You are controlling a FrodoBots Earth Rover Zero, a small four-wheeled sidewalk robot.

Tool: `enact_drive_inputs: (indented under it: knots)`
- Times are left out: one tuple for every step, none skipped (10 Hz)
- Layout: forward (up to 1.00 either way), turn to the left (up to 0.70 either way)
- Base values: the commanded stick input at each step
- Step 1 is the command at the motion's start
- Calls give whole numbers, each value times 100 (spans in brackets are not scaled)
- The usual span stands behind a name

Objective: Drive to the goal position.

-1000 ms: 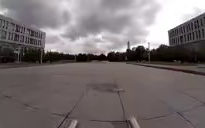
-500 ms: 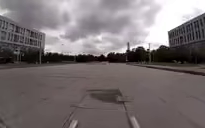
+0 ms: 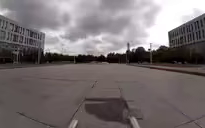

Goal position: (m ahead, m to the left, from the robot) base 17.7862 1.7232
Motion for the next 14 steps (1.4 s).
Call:
enact_drive_inputs:
  knots:
    - [100,0]
    - [100,0]
    - [100,0]
    - [100,0]
    - [100,0]
    - [100,0]
    - [100,0]
    - [100,0]
    - [100,0]
    - [100,0]
    - [100,0]
    - [100,0]
    - [100,0]
    - [100,0]
